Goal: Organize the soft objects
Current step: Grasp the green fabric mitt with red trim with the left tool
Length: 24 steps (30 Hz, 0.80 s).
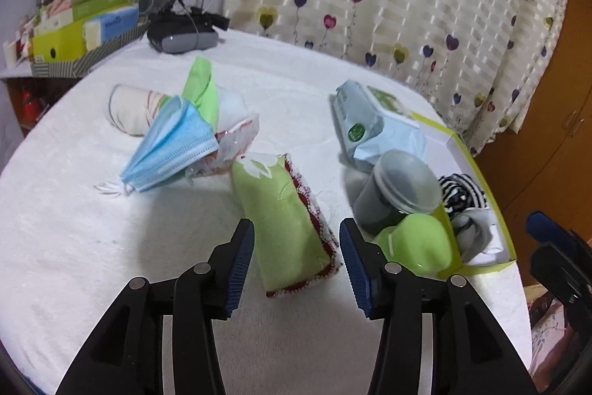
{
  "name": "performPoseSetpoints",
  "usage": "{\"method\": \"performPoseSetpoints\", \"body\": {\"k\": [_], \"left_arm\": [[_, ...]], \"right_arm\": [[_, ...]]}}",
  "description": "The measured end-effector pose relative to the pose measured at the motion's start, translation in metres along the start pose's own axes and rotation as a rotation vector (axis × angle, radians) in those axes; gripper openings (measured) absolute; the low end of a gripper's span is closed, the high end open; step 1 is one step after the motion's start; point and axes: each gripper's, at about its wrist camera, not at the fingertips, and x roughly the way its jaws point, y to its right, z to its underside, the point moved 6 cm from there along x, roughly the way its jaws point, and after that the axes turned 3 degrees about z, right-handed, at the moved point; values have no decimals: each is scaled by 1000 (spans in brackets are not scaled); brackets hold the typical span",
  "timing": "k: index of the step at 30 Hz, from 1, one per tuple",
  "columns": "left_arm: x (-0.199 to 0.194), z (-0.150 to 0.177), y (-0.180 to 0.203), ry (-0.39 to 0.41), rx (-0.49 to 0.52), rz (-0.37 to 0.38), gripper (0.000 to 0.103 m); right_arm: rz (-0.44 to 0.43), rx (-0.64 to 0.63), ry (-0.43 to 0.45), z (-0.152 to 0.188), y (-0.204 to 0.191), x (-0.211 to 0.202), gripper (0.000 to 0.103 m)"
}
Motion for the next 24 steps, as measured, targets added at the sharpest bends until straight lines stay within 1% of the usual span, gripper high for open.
{"method": "performPoseSetpoints", "body": {"k": [6,11,15,16,17,18,20,22,24], "left_arm": [[27,-3,-5,-33,-21,-36,49],[43,-3,-3,-52,-1,-64,51],[54,3,-4,-83,4,-56,51],[53,4,-3,-74,12,-61,49],[53,4,-1,-71,24,-60,41],[53,4,1,-70,29,-53,39],[50,3,3,-63,42,-59,32],[46,3,4,-56,45,-54,28],[41,3,3,-49,44,-54,27]], "right_arm": [[-5,-1,-16,-1,2,9,49],[-7,-7,-24,-4,1,17,49],[-9,-10,-27,-6,0,21,49],[-10,-12,-27,-6,-1,22,49],[-11,-13,-28,-6,0,22,49],[-9,-14,-32,-6,0,23,49],[-4,-12,-38,-7,0,25,49],[0,-7,-42,-7,1,25,49],[3,-5,-41,-8,1,25,49]]}}
